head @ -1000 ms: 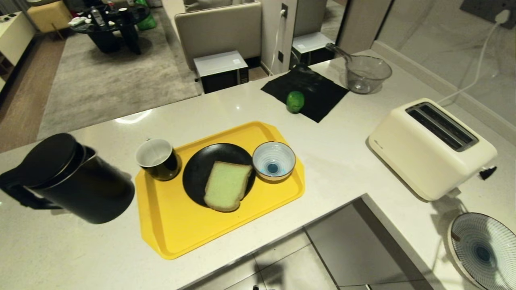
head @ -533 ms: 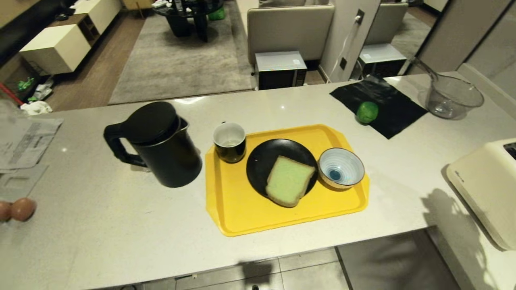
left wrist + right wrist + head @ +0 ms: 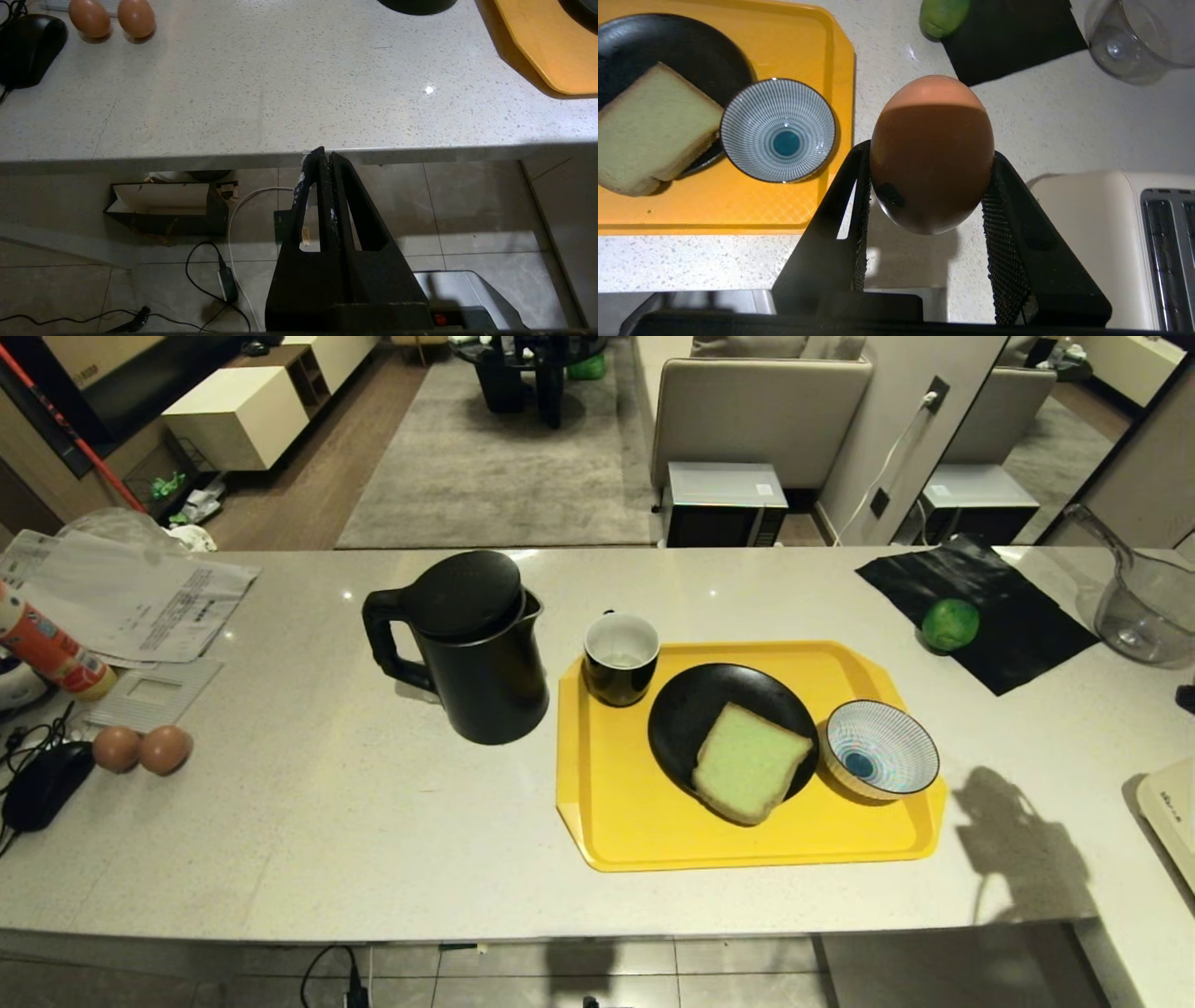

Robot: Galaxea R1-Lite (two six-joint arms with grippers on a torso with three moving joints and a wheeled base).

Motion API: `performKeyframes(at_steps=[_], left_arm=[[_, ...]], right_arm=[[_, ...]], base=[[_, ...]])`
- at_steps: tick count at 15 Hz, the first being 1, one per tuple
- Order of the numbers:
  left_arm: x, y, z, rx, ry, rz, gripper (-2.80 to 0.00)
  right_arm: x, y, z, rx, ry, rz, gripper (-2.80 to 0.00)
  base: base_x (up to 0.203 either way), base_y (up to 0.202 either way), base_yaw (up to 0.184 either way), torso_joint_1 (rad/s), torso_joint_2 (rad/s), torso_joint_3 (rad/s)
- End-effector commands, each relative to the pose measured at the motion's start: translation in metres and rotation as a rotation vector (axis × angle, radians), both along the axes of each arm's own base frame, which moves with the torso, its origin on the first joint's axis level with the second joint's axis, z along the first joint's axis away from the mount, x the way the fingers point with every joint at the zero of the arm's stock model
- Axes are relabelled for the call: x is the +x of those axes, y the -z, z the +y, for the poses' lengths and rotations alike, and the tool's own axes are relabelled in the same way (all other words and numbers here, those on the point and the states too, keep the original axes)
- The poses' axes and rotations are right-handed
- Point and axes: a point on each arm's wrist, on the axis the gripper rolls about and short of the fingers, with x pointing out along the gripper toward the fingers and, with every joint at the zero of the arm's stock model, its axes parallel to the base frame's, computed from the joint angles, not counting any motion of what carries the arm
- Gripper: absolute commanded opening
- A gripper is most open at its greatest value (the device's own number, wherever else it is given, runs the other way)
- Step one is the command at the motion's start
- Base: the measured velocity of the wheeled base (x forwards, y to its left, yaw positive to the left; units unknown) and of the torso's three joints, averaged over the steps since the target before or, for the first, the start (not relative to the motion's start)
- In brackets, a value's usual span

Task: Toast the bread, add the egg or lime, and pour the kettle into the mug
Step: Put the egg in the bowl

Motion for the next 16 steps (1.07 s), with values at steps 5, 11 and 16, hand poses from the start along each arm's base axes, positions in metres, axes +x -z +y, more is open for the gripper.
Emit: performKeyframes(at_steps=[5,11,16], left_arm=[[0.0,0.0,0.0,0.0,0.0,-0.001,-2.8],[0.0,0.0,0.0,0.0,0.0,-0.001,-2.8],[0.0,0.0,0.0,0.0,-0.001,-0.001,-2.8]], right_arm=[[0.017,0.001,-0.001,-0.031,-0.085,0.038,-2.8],[0.064,0.006,0.004,-0.159,-0.182,0.124,-2.8],[0.104,0.028,0.034,-0.262,-0.298,0.235,-2.8]], base=[[0.0,0.0,0.0,0.0,0.0,0.0],[0.0,0.0,0.0,0.0,0.0,0.0],[0.0,0.0,0.0,0.0,0.0,0.0]])
